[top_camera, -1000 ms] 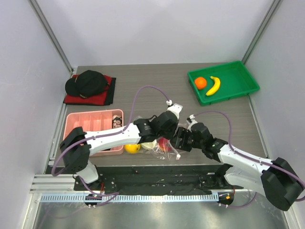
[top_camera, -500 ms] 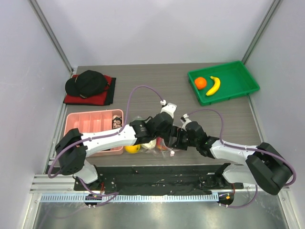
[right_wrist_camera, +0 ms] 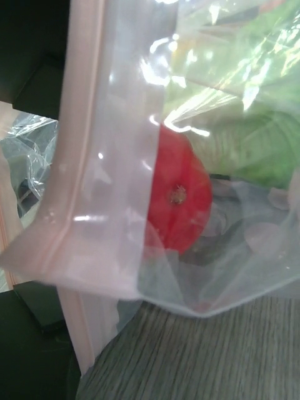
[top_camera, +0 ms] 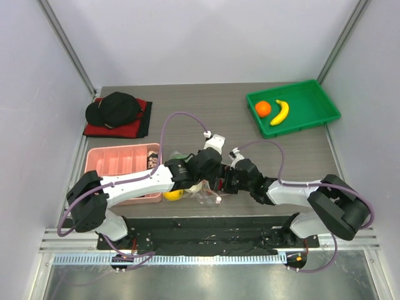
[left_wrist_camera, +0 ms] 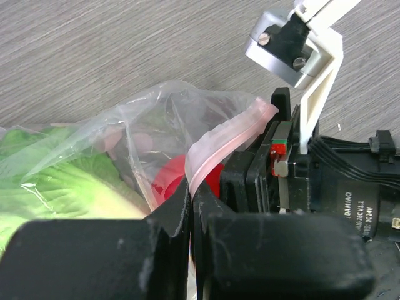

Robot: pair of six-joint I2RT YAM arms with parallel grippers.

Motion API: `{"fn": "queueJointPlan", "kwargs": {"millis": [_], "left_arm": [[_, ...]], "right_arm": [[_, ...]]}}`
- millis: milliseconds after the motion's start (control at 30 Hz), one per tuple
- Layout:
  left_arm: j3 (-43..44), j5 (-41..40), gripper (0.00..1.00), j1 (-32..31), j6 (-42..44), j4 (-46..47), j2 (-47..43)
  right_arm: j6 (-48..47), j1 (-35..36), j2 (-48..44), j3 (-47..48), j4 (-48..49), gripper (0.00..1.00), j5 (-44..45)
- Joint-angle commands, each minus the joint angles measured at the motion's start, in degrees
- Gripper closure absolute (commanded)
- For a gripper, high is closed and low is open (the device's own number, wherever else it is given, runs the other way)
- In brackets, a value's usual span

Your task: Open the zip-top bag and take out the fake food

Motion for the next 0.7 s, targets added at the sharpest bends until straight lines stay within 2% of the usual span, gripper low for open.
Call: {"fn": "queueJointPlan", "kwargs": {"millis": [0, 33, 200, 233, 267, 367, 500, 667], "left_arm": [[-0.17, 5.35, 1.0, -1.66, -2.63, 6.27, -2.27], [-0.78, 5.44, 1.0, -1.66, -2.72, 6.53, -2.8], [-1.66, 4.74, 1.0, -1.66, -2.63, 6.01, -3.68], [-1.93, 4.39, 1.0, -1.66, -2.28, 5.83, -3.86], [-2.19, 3.86, 1.0, -1.66, -2.19, 5.66, -4.55], [-3.24, 3.15, 1.0, -0.87, -2.1, 5.66, -5.96], [-3.33, 3.32, 1.0, 1.23, -1.49, 5.13, -6.67], [-2.63, 3.85, 1.0, 3.43, -0.78, 5.3, -6.5]], "right_arm": [[-0.21, 1.34, 1.26, 4.15, 6.75, 0.15, 3.76], [-0.38, 1.34, 1.61, 4.76, 6.57, 0.26, 3.94], [-2.83, 1.43, 0.66, 6.35, 3.94, 0.47, 4.55], [-3.54, 1.43, -0.05, 7.04, 1.15, 0.51, 4.73], [-4.33, 1.34, -1.1, 7.4, -0.62, 0.6, 4.99], [-6.88, 1.43, -7.42, 7.76, -8.09, 0.75, 7.1], [-9.26, 1.34, -17.44, 8.1, -21.33, 0.77, 10.78], [-9.7, 1.25, -27.64, 9.77, -31.47, 0.78, 12.56]]}}
